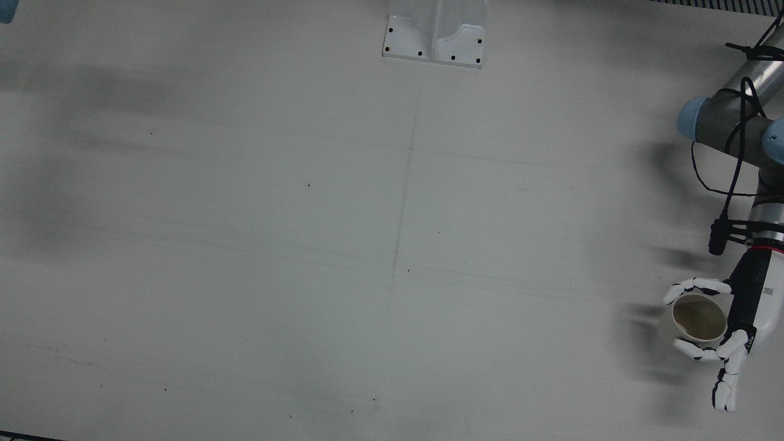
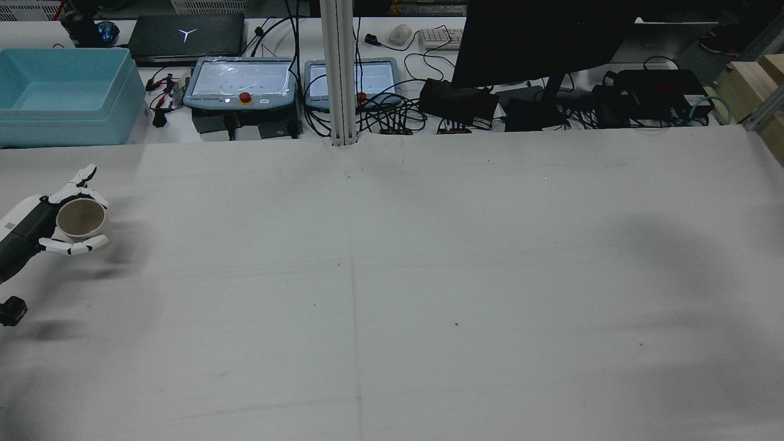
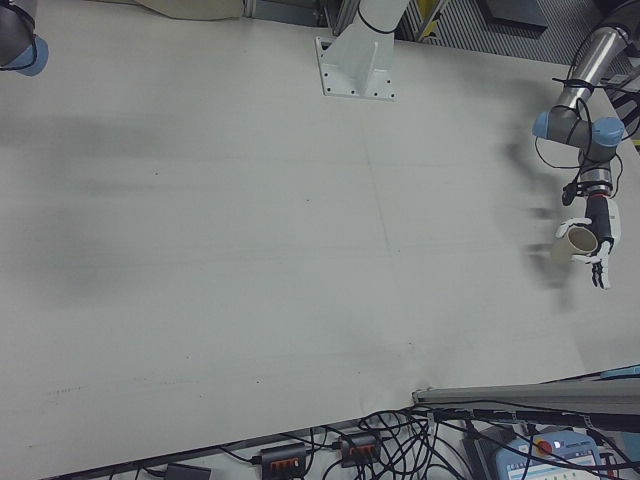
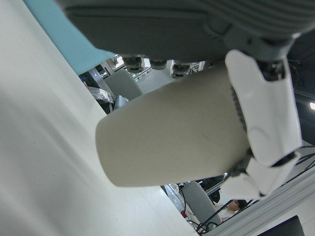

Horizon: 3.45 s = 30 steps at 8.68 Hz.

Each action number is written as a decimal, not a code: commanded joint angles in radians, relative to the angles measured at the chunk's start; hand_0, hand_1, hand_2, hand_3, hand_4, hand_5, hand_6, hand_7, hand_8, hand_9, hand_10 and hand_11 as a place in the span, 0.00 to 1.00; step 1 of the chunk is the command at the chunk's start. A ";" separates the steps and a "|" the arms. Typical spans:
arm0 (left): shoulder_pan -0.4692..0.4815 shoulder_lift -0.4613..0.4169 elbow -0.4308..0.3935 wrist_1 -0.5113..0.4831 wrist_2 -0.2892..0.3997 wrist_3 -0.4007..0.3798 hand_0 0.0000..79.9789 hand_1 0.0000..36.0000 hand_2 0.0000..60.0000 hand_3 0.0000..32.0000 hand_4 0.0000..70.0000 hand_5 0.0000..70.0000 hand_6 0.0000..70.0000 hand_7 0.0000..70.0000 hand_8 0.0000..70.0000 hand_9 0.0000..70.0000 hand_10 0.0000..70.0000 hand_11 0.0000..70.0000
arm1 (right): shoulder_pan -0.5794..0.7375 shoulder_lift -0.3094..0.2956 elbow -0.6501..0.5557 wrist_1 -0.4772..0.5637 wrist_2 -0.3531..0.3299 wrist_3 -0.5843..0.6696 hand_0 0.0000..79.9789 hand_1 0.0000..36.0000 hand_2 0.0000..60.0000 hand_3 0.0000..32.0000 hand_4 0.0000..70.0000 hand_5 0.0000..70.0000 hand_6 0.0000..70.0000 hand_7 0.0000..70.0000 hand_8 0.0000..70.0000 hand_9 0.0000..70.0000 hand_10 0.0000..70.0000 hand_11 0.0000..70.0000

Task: Pour water

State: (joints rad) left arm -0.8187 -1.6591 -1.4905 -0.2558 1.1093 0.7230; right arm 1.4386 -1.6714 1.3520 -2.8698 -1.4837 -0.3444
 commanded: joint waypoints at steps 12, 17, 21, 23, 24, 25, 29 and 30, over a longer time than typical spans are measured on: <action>-0.062 -0.001 0.177 -0.069 0.061 -0.005 0.60 0.20 0.00 0.00 0.29 0.00 0.05 0.06 0.00 0.00 0.01 0.03 | -0.001 0.001 -0.011 0.001 0.006 -0.002 0.74 0.90 1.00 0.00 0.21 1.00 0.48 0.67 0.64 0.87 0.69 1.00; -0.206 -0.001 0.191 -0.056 0.124 -0.034 0.60 0.20 0.00 0.00 0.23 0.00 0.05 0.07 0.00 0.00 0.01 0.03 | -0.001 0.001 -0.013 0.001 0.006 -0.005 0.75 0.89 0.97 0.00 0.21 1.00 0.47 0.66 0.63 0.86 0.69 1.00; -0.469 -0.048 0.034 0.071 0.315 -0.135 0.60 0.21 0.00 0.00 0.24 0.00 0.06 0.08 0.00 0.00 0.01 0.03 | -0.030 0.175 -0.252 0.164 0.036 -0.054 0.73 0.87 0.99 0.00 0.21 1.00 0.49 0.66 0.65 0.89 0.72 1.00; -0.519 -0.050 -0.080 0.171 0.334 -0.145 0.60 0.23 0.00 0.00 0.25 0.00 0.06 0.09 0.00 0.00 0.01 0.03 | -0.056 0.231 -0.270 0.229 0.037 -0.193 0.75 0.89 1.00 0.00 0.25 1.00 0.52 0.70 0.66 0.90 0.71 1.00; -0.520 -0.053 -0.105 0.193 0.334 -0.152 0.60 0.23 0.00 0.00 0.25 0.00 0.06 0.09 0.00 0.00 0.01 0.03 | -0.084 0.261 -0.337 0.310 0.061 -0.230 0.73 0.87 1.00 0.00 0.25 1.00 0.52 0.69 0.66 0.91 0.73 1.00; -0.523 -0.054 -0.129 0.207 0.334 -0.154 0.61 0.23 0.00 0.00 0.25 0.00 0.06 0.09 0.00 0.00 0.01 0.03 | -0.143 0.265 -0.416 0.419 0.142 -0.232 0.72 0.85 1.00 0.00 0.25 1.00 0.53 0.69 0.68 0.92 0.76 1.00; -0.536 -0.042 -0.180 0.250 0.334 -0.206 0.61 0.22 0.00 0.00 0.25 0.00 0.06 0.09 0.00 0.00 0.01 0.03 | -0.316 0.280 -0.554 0.583 0.306 -0.271 0.70 0.77 0.95 0.00 0.26 1.00 0.53 0.67 0.67 0.91 0.78 1.00; -0.540 -0.041 -0.206 0.274 0.334 -0.206 0.61 0.22 0.00 0.00 0.24 0.00 0.06 0.09 0.00 0.00 0.00 0.03 | -0.316 0.279 -0.563 0.583 0.336 -0.243 0.69 0.75 0.95 0.00 0.26 1.00 0.53 0.65 0.67 0.92 0.78 1.00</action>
State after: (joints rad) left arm -1.3484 -1.7025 -1.6625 -0.0129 1.4434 0.5313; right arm 1.1426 -1.3941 0.8177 -2.3112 -1.1990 -0.6076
